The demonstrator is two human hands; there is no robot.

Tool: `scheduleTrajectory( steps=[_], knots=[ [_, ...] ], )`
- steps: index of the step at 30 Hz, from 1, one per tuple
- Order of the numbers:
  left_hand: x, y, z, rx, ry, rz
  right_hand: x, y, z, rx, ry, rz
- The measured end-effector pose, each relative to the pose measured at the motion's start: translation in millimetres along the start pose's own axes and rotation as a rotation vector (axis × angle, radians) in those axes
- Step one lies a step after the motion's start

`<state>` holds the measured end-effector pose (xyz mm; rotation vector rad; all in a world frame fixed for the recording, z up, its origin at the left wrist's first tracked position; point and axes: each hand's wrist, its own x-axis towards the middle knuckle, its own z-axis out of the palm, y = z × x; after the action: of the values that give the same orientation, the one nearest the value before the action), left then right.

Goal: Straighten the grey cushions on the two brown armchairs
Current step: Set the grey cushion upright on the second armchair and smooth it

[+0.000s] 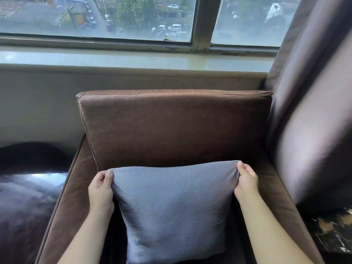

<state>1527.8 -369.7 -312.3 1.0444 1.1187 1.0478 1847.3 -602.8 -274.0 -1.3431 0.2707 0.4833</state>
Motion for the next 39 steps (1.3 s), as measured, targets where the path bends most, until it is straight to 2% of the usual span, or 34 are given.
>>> scheduleTrajectory(
  steps=[4, 10, 13, 15, 18, 20, 22, 24, 27, 30, 32, 36, 39],
  knots=[
    [1.2, -1.1, 3.6, -0.053, -0.019, -0.013, 5.2, 3.1, 0.9, 0.027, 0.081, 0.017],
    [5.7, -4.5, 2.9, -0.111, -0.069, -0.053, 11.7, 1.6, 1.6, 0.051, 0.055, 0.023],
    [11.1, -3.7, 3.6, -0.086, -0.095, -0.059, 13.9, 0.8, 3.2, -0.018, 0.044, 0.059],
    [13.4, 0.7, 5.6, -0.075, -0.12, -0.075, 18.3, -2.3, 0.5, -0.157, 0.037, 0.011],
    [12.1, 8.6, 4.2, -0.1, -0.188, -0.124, 14.2, -18.9, -0.3, -0.659, 0.021, -0.252],
    [9.3, 12.9, -1.3, -0.1, -0.252, -0.16, -2.0, -33.1, 11.8, -0.903, 0.02, -0.453],
    [3.1, 12.6, -7.0, -0.096, -0.284, -0.185, -26.6, -38.8, 39.4, -1.042, -0.089, -0.655],
    [-6.8, 6.6, -11.0, -0.084, -0.289, -0.215, -53.1, -30.0, 75.9, -1.128, -0.329, -0.758],
    [-26.0, -9.4, -16.3, -0.069, -0.304, -0.258, -89.3, 7.7, 129.3, -1.261, -0.754, -0.749],
    [-43.8, -31.3, -27.7, -0.039, -0.299, -0.3, -122.5, 46.8, 177.0, -1.402, -1.056, -0.731],
    [-55.2, -50.2, -37.7, 0.002, -0.281, -0.334, -136.6, 65.4, 202.1, -1.475, -1.138, -0.727],
    [-76.3, -102.8, -66.5, 0.105, -0.212, -0.426, -144.9, 90.6, 227.5, -1.6, -1.125, -0.659],
    [-99.3, -147.2, -97.3, 0.207, -0.151, -0.559, -142.3, 102.6, 229.1, -1.622, -1.104, -0.683]
  ],
)
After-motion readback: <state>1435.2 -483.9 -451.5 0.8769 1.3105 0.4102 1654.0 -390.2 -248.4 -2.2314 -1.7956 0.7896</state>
